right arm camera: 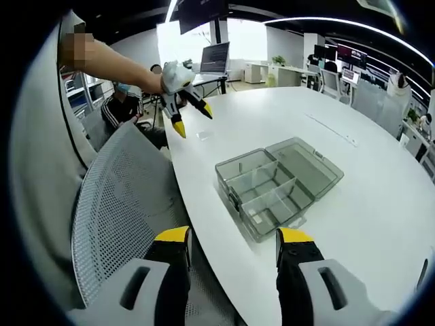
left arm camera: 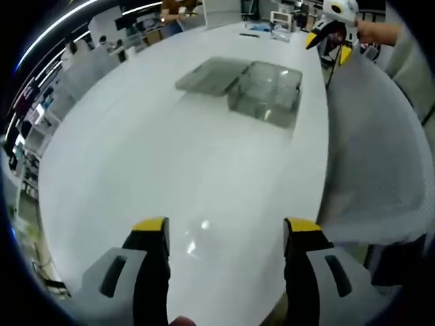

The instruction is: Insert the divider into the dual guide fixture by aligning both edges with the guide slots and pushing it downward to the bottom, including one-sided entry, uneven engagement, binding, and posture correction.

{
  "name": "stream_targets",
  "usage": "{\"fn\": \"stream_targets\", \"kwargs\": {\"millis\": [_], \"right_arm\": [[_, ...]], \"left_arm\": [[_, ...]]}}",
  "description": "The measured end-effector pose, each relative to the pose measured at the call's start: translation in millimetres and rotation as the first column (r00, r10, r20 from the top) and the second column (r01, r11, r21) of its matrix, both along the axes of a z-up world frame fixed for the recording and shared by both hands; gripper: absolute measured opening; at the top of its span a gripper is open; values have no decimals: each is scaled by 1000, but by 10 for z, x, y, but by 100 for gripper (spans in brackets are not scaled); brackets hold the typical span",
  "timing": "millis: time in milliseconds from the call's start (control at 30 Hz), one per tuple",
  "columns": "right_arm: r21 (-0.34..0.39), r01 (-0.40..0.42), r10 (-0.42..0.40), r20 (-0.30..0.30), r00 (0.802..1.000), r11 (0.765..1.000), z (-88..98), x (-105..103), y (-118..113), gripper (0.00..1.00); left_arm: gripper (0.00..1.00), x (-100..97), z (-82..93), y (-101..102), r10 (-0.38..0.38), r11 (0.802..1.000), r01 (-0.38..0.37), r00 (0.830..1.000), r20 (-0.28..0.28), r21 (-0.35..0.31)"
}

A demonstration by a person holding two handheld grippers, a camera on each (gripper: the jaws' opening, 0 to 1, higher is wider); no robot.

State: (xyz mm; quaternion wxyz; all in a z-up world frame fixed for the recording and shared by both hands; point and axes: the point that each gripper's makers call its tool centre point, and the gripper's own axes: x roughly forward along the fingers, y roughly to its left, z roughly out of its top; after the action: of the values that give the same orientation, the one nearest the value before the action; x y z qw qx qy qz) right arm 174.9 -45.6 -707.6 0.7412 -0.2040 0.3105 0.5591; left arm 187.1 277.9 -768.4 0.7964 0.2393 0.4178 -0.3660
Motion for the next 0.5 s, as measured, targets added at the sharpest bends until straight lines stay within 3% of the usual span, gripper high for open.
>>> {"fn": "stream_targets", "kwargs": {"millis": [500], "right_arm": [[-7,-16,16,1,1000,1000,49,-30,60,46]], "left_arm": [[57,18,-211,127,-63,995,67,997,-51,69]]}}
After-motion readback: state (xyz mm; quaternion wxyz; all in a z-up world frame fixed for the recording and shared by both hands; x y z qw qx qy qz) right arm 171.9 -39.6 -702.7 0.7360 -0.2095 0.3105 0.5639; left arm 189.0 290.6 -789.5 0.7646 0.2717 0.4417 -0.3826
